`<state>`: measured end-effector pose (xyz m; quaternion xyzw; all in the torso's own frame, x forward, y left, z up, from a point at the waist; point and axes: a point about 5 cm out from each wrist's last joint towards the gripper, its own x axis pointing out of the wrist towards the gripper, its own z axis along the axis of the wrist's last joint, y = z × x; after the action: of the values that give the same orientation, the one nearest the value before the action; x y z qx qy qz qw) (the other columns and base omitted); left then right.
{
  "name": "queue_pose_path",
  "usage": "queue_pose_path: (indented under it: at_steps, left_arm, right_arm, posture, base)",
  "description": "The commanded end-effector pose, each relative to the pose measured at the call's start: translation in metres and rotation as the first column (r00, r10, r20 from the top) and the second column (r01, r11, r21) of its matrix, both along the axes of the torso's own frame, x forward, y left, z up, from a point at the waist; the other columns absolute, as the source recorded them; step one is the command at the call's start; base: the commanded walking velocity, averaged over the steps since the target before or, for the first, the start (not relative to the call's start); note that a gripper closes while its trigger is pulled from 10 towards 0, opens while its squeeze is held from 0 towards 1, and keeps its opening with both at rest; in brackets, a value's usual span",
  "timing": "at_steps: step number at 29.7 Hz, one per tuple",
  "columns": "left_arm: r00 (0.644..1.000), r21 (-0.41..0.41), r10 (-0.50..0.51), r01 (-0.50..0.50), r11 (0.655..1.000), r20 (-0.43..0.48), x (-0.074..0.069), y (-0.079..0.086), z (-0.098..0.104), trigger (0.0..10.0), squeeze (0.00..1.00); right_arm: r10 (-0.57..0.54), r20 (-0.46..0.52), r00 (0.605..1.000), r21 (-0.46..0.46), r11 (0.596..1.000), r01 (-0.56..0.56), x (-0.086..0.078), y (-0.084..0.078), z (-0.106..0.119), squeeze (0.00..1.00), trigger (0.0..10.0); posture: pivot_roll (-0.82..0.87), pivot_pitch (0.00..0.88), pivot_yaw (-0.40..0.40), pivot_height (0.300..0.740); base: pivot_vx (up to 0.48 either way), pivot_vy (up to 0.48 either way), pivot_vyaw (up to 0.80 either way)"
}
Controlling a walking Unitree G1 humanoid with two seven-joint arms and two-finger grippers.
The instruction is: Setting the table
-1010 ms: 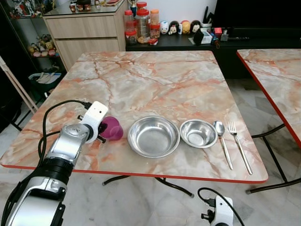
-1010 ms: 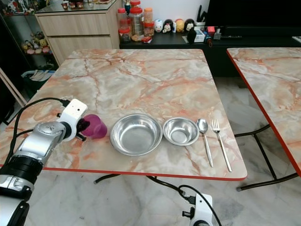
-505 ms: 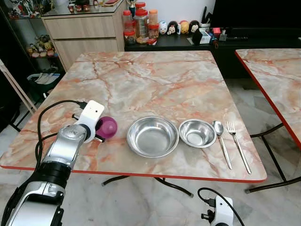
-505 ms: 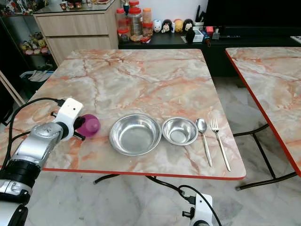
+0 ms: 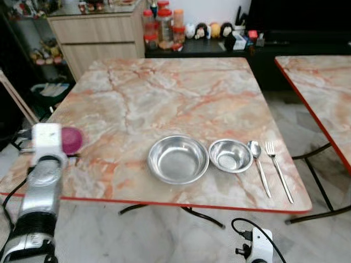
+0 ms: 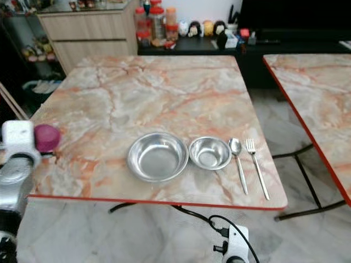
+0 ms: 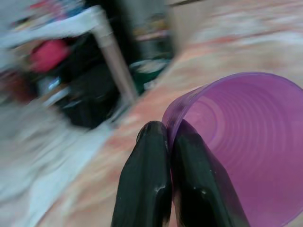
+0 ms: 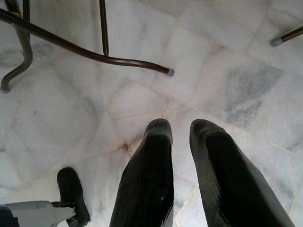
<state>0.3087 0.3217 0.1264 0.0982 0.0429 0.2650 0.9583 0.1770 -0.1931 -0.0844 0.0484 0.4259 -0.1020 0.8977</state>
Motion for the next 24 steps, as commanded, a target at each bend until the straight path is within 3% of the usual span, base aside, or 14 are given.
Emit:
queue_pose_path:
  at_steps: [1, 4, 6, 10, 13, 14, 20, 24]
  left_arm:
    - [0.986, 0.012, 0.166, -0.166, 0.986, 0.012, -0.023, 0.029, -0.009, 10.0, 0.0]
    - [0.972, 0.033, 0.235, -0.234, 0.972, -0.002, -0.036, 0.041, -0.016, 10.0, 0.0]
    - [0.942, 0.07, 0.333, -0.33, 0.942, -0.045, -0.057, 0.056, -0.029, 10.0, 0.0]
    - [0.882, 0.128, 0.453, -0.438, 0.89, -0.129, -0.089, 0.07, -0.053, 10.0, 0.0]
    - [0.862, 0.11, 0.473, -0.46, 0.881, -0.183, -0.1, 0.071, -0.068, 10.0, 0.0]
    - [0.838, 0.12, 0.48, -0.465, 0.877, -0.26, -0.112, 0.07, -0.084, 10.0, 0.0]
    - [0.783, 0.099, 0.407, -0.411, 0.906, -0.47, -0.13, 0.052, -0.124, 10.0, 0.0]
    - [0.735, -0.009, 0.205, -0.275, 0.961, -0.646, -0.136, 0.019, -0.158, 10.0, 0.0]
  right_arm:
    - [-0.001, -0.003, 1.0, 0.004, 1.0, 0.001, -0.001, 0.001, -0.001, 0.0, 10.0]
    - [-0.001, -0.003, 1.0, 0.004, 1.0, 0.001, -0.001, 0.001, -0.001, 0.0, 10.0]
    - [-0.001, -0.005, 1.0, 0.004, 1.0, 0.001, -0.002, 0.0, -0.001, 0.0, 10.0]
    - [-0.003, -0.008, 1.0, 0.005, 1.0, 0.003, -0.003, 0.001, -0.002, 0.0, 10.0]
    - [-0.002, -0.01, 1.0, 0.005, 1.0, 0.002, -0.004, 0.001, -0.002, 0.0, 10.0]
    - [-0.001, -0.011, 1.0, 0.005, 1.0, 0.001, -0.004, 0.001, -0.002, 0.0, 10.0]
    - [-0.007, -0.01, 1.0, 0.005, 1.0, 0.007, -0.004, 0.001, -0.002, 0.0, 10.0]
    - [-0.01, -0.013, 1.0, 0.006, 1.0, 0.011, -0.005, 0.0, -0.002, 0.0, 10.0]
  posture:
    - [0.02, 0.0, 0.021, 0.74]
    - [0.02, 0.0, 0.022, 0.74]
    - [0.02, 0.0, 0.022, 0.74]
    - [0.02, 0.0, 0.021, 0.74]
    - [0.02, 0.0, 0.021, 0.74]
    - [0.02, 0.0, 0.021, 0.74]
    - [0.02, 0.0, 0.023, 0.74]
    - [0.02, 0.0, 0.024, 0.74]
  base:
    - [0.0, 0.0, 0.0]
    - [0.0, 0.0, 0.0]
    - [0.0, 0.0, 0.0]
    - [0.0, 0.0, 0.0]
    - [0.0, 0.0, 0.0]
    - [0.0, 0.0, 0.0]
    - [0.0, 0.0, 0.0]
    - [0.0, 0.0, 0.0]
